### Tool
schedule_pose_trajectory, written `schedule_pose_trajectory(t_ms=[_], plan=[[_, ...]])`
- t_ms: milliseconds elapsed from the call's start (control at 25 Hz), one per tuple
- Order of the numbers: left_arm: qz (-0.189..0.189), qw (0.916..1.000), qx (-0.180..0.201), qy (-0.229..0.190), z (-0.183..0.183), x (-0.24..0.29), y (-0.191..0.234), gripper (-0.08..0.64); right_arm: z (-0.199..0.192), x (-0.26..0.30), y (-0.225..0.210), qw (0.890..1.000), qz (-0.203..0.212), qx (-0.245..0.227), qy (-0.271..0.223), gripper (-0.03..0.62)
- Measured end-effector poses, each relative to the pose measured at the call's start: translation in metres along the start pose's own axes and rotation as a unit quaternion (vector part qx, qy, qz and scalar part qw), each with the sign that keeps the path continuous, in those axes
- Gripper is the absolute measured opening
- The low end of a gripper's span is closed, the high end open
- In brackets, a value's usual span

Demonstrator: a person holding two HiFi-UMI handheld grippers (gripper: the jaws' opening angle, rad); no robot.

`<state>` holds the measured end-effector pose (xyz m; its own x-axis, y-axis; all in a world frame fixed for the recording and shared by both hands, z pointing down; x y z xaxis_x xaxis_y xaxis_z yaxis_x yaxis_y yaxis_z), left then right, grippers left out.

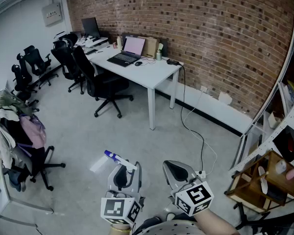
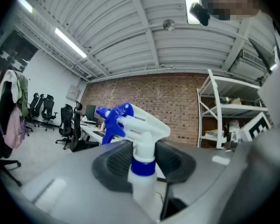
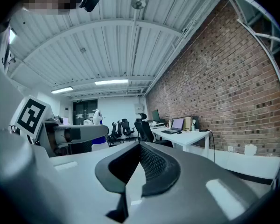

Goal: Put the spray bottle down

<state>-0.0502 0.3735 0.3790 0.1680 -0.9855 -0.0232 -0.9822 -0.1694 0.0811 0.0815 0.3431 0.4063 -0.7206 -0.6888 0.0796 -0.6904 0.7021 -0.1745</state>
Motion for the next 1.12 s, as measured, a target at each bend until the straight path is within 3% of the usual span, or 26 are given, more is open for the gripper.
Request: schedule_pose_trajectory(t_ms=[320,520,720,1120], plan=[[-0.004,0.9998,-0.009,0.015,-0.011,0.010,0.029,0.137,-0.003,0.030,-0.002,1.000,-0.009,0.000,0.003,-0.002],[-0.011,0.9996,-0.014,0.021,-0.015,0.044,0.041,0.137,-0.003,0.062,-0.026,1.000,-0.011,0.000,0.012,-0.002],[-0.016,0.9997,-0.005,0.016,-0.021,0.106,0.051,0.137,0.003,0.112,-0.072,1.000,-0.007,-0.006,0.001,-0.002],[0.013,0.9999,0.007,0.005,-0.004,0.281,0.095,0.137,0.056,0.255,-0.186,1.000,0.017,-0.021,0.001,-0.002]])
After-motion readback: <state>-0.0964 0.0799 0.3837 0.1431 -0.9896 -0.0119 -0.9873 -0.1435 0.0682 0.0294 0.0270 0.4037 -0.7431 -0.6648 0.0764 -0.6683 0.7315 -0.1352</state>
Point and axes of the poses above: the fingertips, and each gripper's own axes: x forward along the fingers, y to its left, z out of its top, the point moved 3 cm from there along -x, backward along the fingers, and after that the axes turned 4 degrees about x, right-handed, at the moved point
